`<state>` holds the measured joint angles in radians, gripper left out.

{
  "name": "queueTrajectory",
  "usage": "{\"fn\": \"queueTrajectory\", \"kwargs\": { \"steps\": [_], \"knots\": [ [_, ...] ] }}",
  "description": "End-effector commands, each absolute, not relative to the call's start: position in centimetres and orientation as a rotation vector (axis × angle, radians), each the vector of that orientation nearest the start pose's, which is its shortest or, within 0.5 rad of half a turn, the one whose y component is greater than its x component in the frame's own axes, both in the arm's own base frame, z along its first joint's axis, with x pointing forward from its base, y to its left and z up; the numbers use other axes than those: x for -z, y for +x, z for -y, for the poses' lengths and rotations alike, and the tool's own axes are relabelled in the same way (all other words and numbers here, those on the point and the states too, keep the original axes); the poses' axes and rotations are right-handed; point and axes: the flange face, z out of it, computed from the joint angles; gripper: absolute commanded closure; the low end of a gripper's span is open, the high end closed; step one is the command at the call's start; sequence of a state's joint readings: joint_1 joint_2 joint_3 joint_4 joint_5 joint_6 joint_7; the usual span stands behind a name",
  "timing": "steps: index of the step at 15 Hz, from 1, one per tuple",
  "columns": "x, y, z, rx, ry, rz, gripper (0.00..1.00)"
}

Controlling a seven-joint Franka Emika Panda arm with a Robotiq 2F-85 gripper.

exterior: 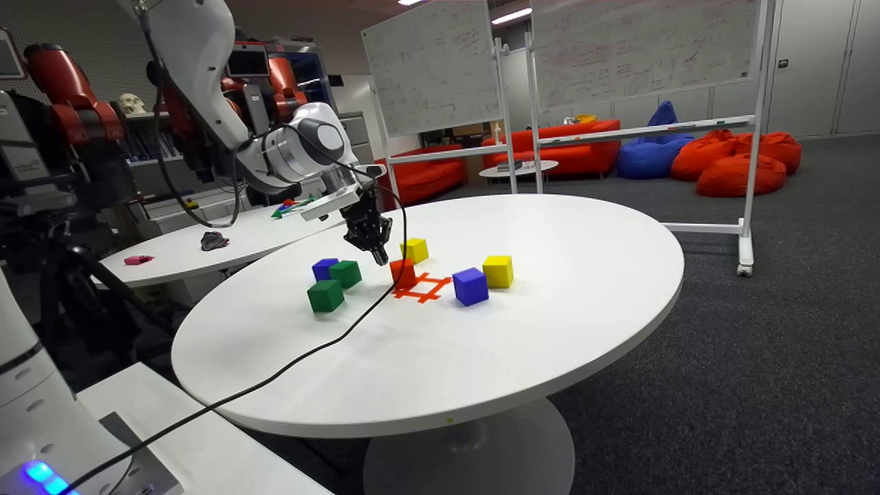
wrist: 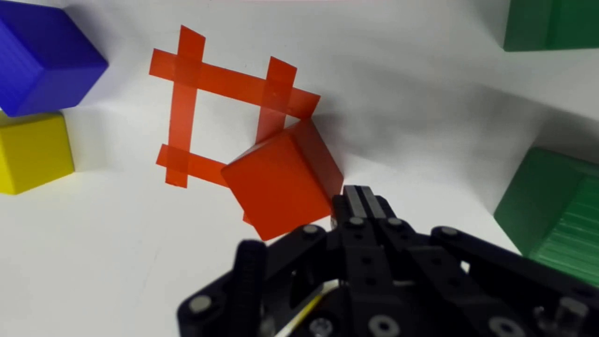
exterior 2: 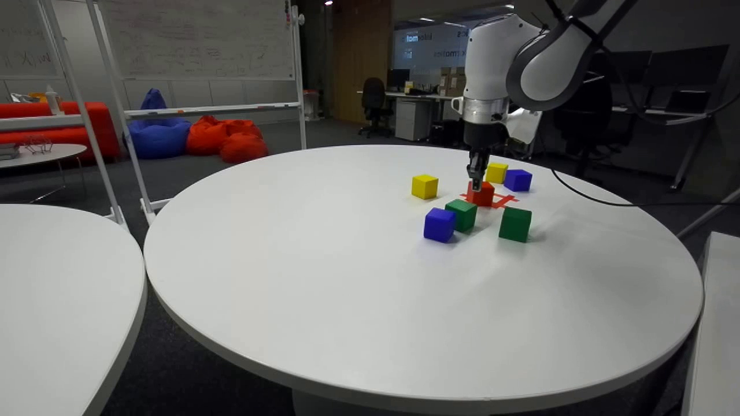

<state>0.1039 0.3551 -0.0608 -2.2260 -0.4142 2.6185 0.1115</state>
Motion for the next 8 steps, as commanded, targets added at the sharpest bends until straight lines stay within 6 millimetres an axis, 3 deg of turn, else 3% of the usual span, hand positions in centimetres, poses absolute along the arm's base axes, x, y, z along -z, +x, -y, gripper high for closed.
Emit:
{"fn": "queueTrajectory", "kwargs": {
  "steps": [1,8],
  "knots": [
    [-21.59,55.19,-2.64,0.094,-3.337,0.473,0.99],
    [-21.67,55.29,-1.92,0.103,-3.34,0.451,0.99]
  ]
}}
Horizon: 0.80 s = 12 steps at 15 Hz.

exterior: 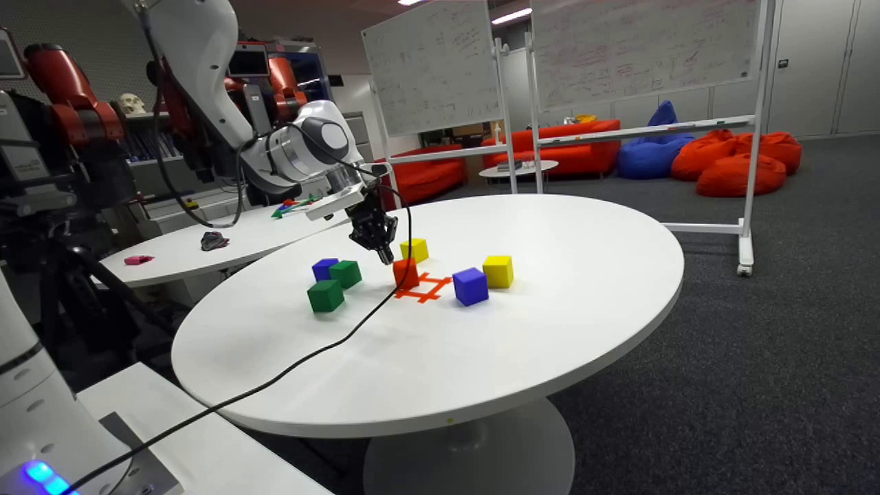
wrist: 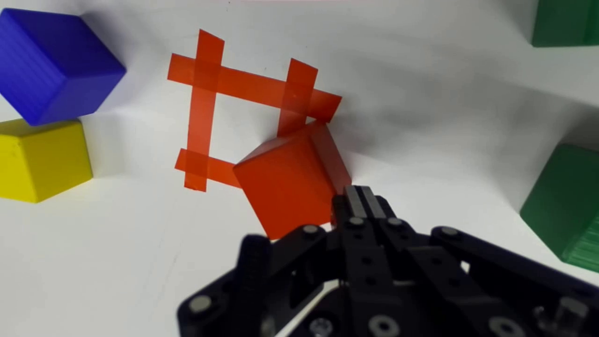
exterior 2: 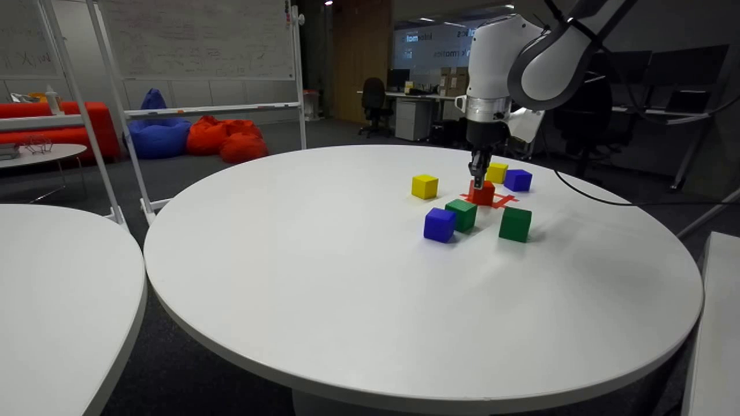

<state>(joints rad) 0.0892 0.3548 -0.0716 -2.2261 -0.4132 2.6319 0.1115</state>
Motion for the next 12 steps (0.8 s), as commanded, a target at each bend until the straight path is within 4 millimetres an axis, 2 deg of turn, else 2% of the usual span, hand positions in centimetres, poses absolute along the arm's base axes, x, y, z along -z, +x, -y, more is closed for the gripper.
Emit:
{"fn": "queueTrajectory", "kwargs": {
  "steps": [1,5,12],
  "knots": [
    [-21.7,55.3,-1.9,0.103,-3.34,0.451,0.99],
    [-21.6,55.4,-1.8,0.105,-3.336,0.445,1.0],
    [-21.9,55.2,0.5,0.113,-3.342,0.376,1.0]
  ]
}}
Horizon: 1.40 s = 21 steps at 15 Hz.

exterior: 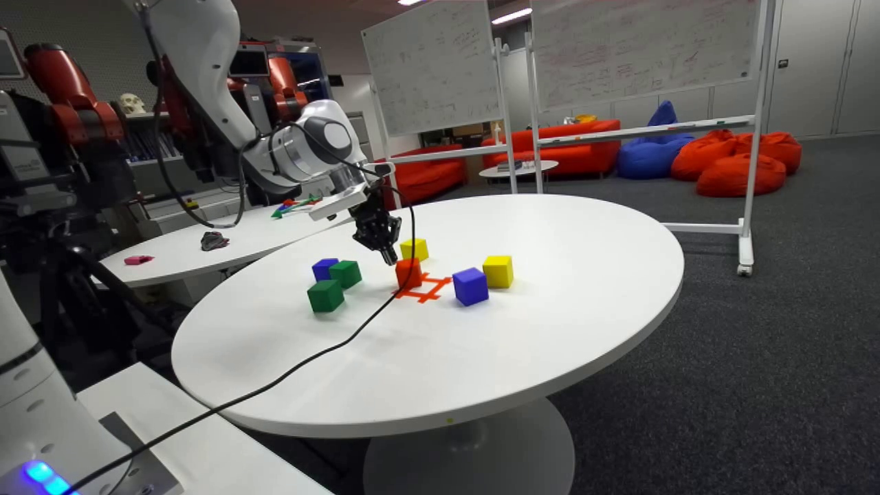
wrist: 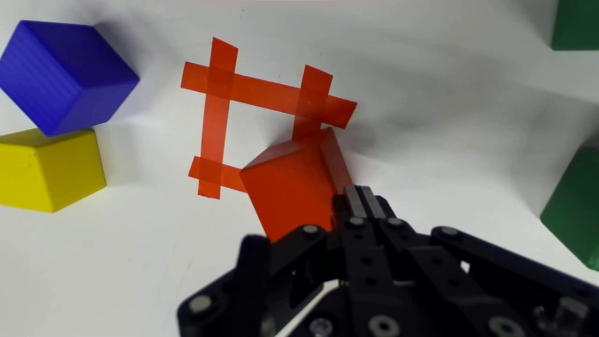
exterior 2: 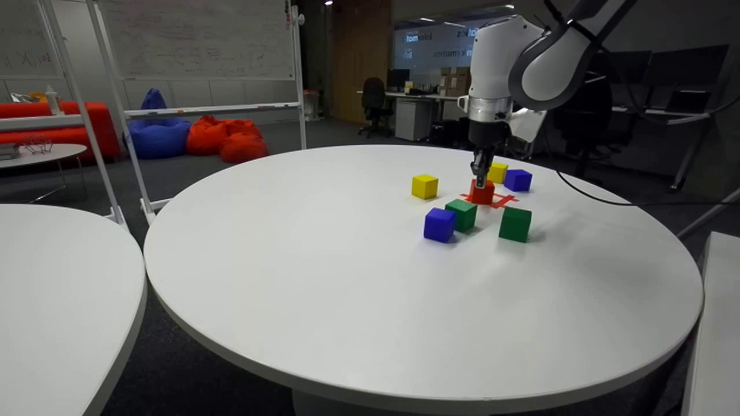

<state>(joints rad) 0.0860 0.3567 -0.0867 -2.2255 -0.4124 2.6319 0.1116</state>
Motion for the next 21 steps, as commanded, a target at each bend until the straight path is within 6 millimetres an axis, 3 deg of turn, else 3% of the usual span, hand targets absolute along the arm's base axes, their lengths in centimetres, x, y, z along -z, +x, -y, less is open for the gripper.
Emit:
{"fn": "queueTrajectory", "kwargs": {
  "steps": [1,7,21],
  "knots": [
    [-21.9,55.2,0.8,0.113,-3.343,0.364,1.0],
    [-22.2,55.0,2.8,0.121,-3.338,0.273,1.0],
    [-22.1,55.1,2.9,0.102,-3.35,0.261,1.0]
  ]
}}
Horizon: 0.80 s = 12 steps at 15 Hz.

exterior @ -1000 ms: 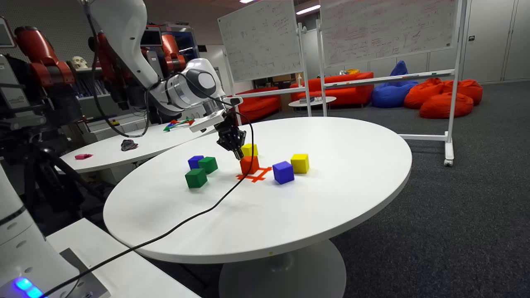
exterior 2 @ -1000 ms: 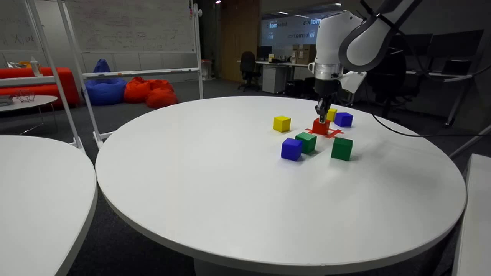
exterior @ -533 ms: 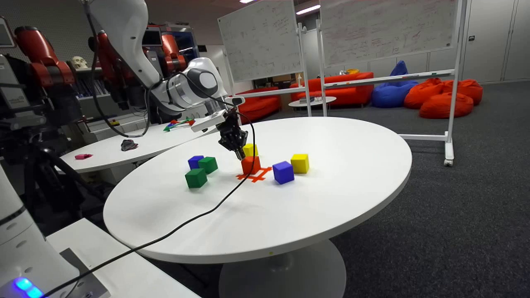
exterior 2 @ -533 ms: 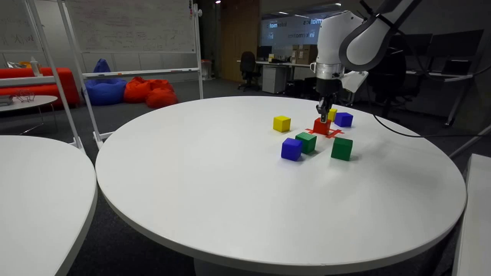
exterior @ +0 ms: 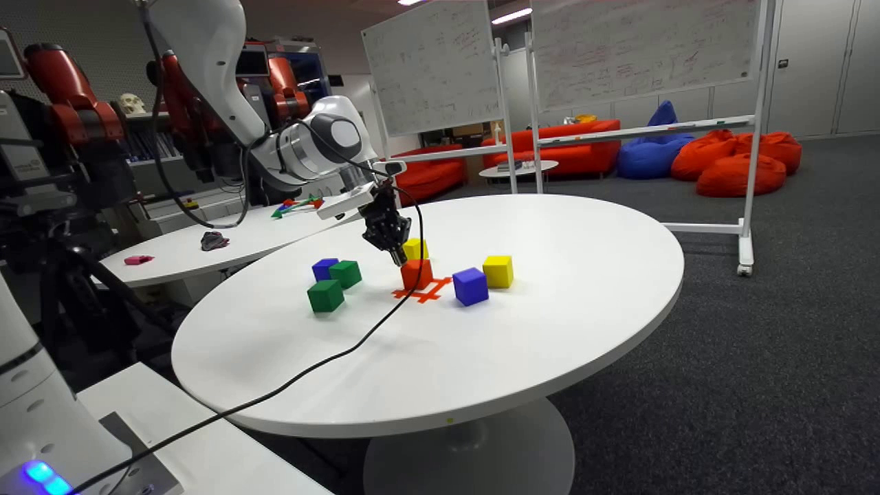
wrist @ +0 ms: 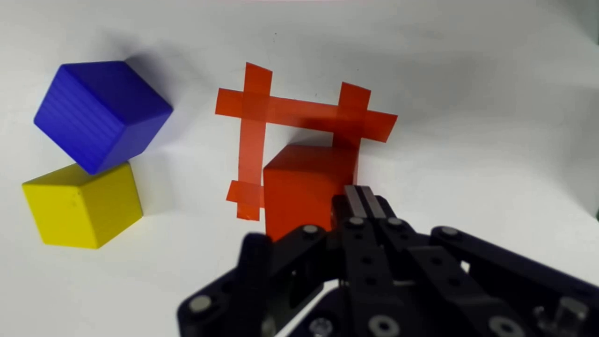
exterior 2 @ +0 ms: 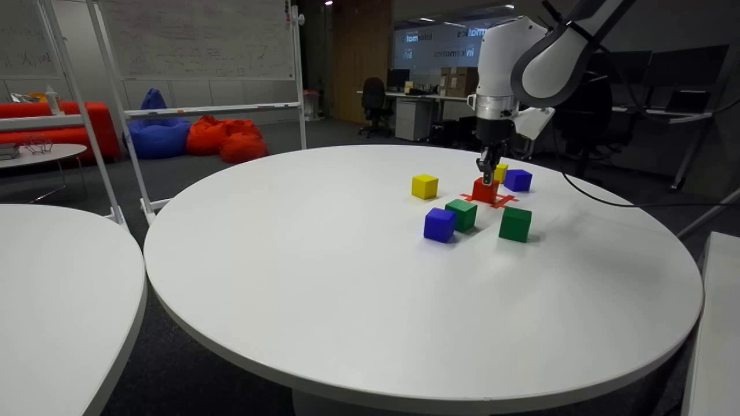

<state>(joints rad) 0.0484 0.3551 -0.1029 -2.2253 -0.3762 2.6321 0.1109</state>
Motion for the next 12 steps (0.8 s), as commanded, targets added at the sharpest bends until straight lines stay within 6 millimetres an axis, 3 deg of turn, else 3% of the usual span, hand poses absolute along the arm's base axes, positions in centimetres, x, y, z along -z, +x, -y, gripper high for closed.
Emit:
{"fn": "queueTrajectory", "kwargs": {
  "steps": [1,8,12],
  "knots": [
    [-22.2,55.1,3.1,0.106,-3.35,0.254,1.0],
    [-22.5,54.8,4.7,0.11,-3.356,0.207,1.0],
    [-21.8,55.3,4.0,0.086,-3.365,0.229,0.99]
  ]
}}
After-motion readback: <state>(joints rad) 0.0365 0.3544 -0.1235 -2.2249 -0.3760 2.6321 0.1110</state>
